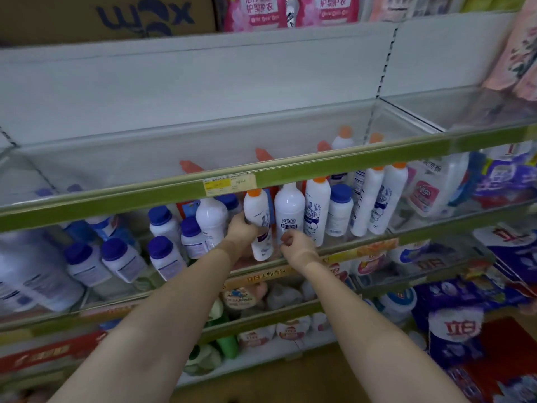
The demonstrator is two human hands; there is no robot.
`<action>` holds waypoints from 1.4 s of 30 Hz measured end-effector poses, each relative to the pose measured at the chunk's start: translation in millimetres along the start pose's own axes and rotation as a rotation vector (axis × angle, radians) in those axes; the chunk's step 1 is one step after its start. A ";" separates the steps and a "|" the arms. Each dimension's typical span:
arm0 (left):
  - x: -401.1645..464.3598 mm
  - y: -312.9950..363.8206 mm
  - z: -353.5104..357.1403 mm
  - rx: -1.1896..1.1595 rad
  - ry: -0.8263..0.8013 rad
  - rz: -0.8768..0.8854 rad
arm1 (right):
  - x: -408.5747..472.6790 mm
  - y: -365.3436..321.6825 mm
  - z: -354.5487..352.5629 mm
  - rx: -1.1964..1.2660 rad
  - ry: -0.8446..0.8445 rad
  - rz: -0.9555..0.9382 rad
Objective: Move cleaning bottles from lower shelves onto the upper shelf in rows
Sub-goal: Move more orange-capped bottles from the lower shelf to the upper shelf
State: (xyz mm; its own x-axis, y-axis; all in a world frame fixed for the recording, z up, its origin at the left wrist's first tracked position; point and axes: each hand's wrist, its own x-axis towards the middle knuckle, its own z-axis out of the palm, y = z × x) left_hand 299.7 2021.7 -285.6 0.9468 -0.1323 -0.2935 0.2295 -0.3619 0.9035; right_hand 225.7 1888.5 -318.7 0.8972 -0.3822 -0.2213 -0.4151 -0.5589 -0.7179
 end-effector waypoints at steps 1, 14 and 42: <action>-1.9 -3.1 -1.2 -0.014 0.019 -0.012 | 0.1 0.1 -1.4 0.005 -0.012 -0.007; -63.0 -11.6 -55.8 -0.163 0.059 -0.055 | -17.2 -28.3 9.8 0.015 -0.304 -0.183; -89.3 -39.5 -69.2 -0.370 0.168 -0.183 | -56.4 -25.0 35.1 -0.065 -0.763 -0.094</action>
State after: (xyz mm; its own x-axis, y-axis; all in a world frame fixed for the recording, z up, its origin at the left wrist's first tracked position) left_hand 221.7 2111.7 -273.4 0.8994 0.0664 -0.4320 0.4334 -0.0070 0.9012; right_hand 190.7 1949.8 -311.4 0.7749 0.2687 -0.5721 -0.3188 -0.6153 -0.7209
